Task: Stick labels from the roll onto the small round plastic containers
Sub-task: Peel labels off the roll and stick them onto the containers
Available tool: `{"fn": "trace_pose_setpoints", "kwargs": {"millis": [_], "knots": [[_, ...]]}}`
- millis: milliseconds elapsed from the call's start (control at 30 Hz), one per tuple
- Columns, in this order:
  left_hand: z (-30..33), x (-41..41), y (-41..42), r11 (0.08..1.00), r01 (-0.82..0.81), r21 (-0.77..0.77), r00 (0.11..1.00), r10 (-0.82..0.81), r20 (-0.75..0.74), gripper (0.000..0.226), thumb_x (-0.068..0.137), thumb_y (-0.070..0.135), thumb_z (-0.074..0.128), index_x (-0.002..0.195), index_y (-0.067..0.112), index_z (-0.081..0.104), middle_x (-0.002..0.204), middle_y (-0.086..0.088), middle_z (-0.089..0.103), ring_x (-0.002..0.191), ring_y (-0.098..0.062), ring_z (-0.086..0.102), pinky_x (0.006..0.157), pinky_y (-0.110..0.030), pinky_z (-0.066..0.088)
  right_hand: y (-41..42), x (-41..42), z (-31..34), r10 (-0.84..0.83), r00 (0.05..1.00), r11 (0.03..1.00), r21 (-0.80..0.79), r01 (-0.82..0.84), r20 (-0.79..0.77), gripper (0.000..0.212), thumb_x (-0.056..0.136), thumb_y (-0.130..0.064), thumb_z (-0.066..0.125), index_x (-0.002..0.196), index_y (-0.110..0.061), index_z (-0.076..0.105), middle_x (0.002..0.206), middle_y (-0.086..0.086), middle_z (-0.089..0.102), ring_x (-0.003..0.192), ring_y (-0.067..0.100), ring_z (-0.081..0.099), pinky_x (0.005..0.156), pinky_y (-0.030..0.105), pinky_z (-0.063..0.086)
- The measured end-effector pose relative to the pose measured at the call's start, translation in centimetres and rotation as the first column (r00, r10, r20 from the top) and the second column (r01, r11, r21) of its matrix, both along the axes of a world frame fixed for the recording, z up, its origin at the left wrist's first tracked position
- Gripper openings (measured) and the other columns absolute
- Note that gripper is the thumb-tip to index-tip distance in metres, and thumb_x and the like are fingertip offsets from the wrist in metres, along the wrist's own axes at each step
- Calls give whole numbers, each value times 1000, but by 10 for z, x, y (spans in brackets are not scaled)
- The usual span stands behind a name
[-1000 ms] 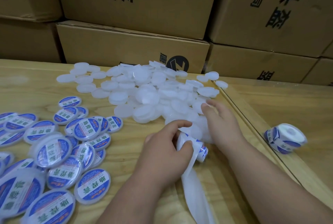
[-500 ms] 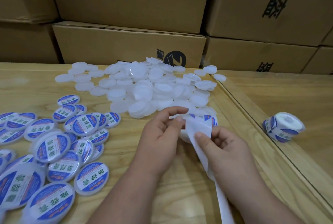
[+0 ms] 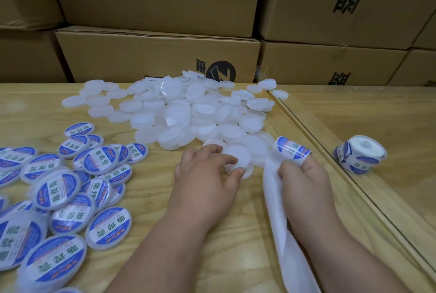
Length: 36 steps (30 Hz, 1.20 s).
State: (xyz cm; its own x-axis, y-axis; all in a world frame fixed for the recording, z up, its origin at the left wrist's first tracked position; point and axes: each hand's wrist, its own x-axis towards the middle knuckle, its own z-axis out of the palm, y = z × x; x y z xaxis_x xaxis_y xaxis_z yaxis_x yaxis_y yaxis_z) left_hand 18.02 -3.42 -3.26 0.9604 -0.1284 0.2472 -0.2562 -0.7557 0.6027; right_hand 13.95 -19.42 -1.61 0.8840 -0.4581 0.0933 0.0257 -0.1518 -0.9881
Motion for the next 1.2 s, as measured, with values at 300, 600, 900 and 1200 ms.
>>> {"fn": "trace_pose_setpoints", "kwargs": {"millis": [300,600,900,1200], "knots": [[-2,1,-2,998,-31,-56,999,33,21,14,80,52,74,80,43,64,101,26,42,99,0,22,90,-20,16,-2,6,-9,18,995,1000,-5,-18,102,25,102,-39,55,96,-17,65,68,-5,55,57,7,48,50,17,42],[3,3,2,902,-25,-430,999,32,10,12,89,38,66,83,31,59,89,39,55,94,12,47,80,-6,33,-3,10,-10,112,984,992,-67,-103,141,10,98,-23,65,93,-27,72,78,8,71,66,10,57,59,21,47],[16,-5,6,509,-2,-861,1000,2,-1,10,86,30,42,88,23,50,84,-3,74,79,-14,65,66,-18,47,2,23,-10,179,976,964,-219,-148,128,38,103,-30,57,86,4,59,63,-2,44,58,9,38,55,25,34],[14,-8,1,803,250,-541,967,-185,172,28,86,4,73,87,32,71,98,18,68,104,-4,63,89,-16,46,8,23,-11,266,949,949,-219,-227,168,21,95,-26,69,75,-23,70,54,-20,54,50,-2,45,49,8,34]]}}
